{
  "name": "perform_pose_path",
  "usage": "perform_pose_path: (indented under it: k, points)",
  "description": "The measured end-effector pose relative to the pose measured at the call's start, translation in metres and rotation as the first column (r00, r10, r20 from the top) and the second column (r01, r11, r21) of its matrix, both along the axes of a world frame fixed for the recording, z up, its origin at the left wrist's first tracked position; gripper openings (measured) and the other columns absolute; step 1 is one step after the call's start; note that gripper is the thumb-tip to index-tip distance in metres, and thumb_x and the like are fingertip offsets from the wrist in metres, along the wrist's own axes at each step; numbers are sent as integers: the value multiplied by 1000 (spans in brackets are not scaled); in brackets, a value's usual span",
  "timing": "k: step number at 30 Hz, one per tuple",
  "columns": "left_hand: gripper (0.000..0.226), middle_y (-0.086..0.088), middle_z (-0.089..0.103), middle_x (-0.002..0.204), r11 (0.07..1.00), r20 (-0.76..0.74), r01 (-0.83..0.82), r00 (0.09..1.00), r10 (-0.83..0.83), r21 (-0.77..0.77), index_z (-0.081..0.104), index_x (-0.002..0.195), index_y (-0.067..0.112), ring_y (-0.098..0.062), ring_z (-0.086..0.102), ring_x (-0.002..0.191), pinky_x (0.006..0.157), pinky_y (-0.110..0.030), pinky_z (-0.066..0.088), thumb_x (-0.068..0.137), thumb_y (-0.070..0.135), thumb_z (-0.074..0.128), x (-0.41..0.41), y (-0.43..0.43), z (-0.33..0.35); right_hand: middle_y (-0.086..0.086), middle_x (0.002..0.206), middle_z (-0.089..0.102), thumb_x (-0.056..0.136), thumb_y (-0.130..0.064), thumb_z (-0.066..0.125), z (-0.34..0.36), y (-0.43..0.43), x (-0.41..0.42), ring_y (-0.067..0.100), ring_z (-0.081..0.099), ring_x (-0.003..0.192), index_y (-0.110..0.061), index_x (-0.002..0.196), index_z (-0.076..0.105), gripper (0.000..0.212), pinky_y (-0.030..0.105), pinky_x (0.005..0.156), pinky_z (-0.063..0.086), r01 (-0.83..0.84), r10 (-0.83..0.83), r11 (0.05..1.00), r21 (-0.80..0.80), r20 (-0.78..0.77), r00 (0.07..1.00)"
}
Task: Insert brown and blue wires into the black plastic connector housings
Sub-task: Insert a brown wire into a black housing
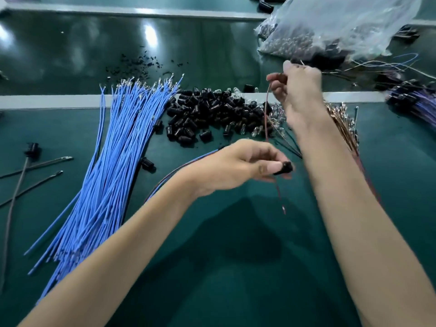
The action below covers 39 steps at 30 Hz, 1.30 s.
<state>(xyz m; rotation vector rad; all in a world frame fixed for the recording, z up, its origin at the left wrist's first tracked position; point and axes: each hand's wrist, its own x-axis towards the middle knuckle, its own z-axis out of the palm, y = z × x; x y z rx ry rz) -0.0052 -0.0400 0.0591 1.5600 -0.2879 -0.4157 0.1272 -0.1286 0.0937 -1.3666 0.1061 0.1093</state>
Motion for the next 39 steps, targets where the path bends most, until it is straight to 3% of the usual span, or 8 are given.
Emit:
perform_pose_path:
  k: [3,7,10,14,22,29,33,39]
  points:
    - [15,-5,64,86,999,-16,-53,998,53,-8,56,92,9,-9,66,86,80,-22,54,96,1,44,-5,17,-4,10,76,66,101,-9,42,-16,-5,-2,7,58,53,-4,103,48,8,15,48,46,-78,80,996,53,-44,996]
    - [11,4,67,77,940,46,-307,947,317,-146,56,93,6,-8,64,76,78,-19,51,88,10,47,3,33,-4,0,75,66,100,-39,44,-48,-4,-38,4,56,47,-11,90,63,35,16,44,39,-430,429,796,-426,-103,897]
    - [15,8,66,75,856,117,-495,851,512,-148,58,91,13,-4,59,72,77,-19,50,94,7,45,14,43,-3,3,73,71,98,-50,39,-58,-9,-61,9,52,49,-13,81,66,49,16,42,35,-730,711,656,-194,-169,683]
    - [10,13,68,75,819,115,-560,812,573,-127,58,94,15,0,61,71,68,-14,50,91,17,49,18,49,-1,2,68,67,95,-23,50,-56,-14,-71,6,49,49,-10,80,64,23,12,44,35,-856,855,517,-14,54,516]
    - [15,-6,62,124,810,42,-480,852,522,-337,53,96,14,-22,60,114,97,-37,50,86,21,45,13,71,11,-7,63,61,90,-14,55,-34,4,-54,4,48,56,-12,73,65,19,13,50,34,-814,797,580,2,206,568]
    - [18,0,66,94,769,160,-638,755,636,-45,48,92,16,1,67,75,70,-13,51,99,1,41,20,84,-6,-2,67,63,86,-7,59,-51,26,-42,3,52,55,-13,77,72,17,10,51,42,-583,582,737,342,119,805]
    - [19,-8,61,88,767,167,-638,766,621,74,54,95,11,-5,61,77,76,-15,52,92,-8,50,20,74,-26,-2,70,71,86,-1,64,-66,25,-38,4,62,58,-16,81,66,15,14,58,50,-497,482,865,72,157,862]
    - [18,-5,66,88,734,264,-675,723,638,77,63,104,4,0,62,77,76,-12,48,88,-5,59,16,67,-36,-5,66,68,79,0,72,-74,26,-42,7,63,61,-16,72,69,18,16,64,50,-434,448,893,-118,331,831]
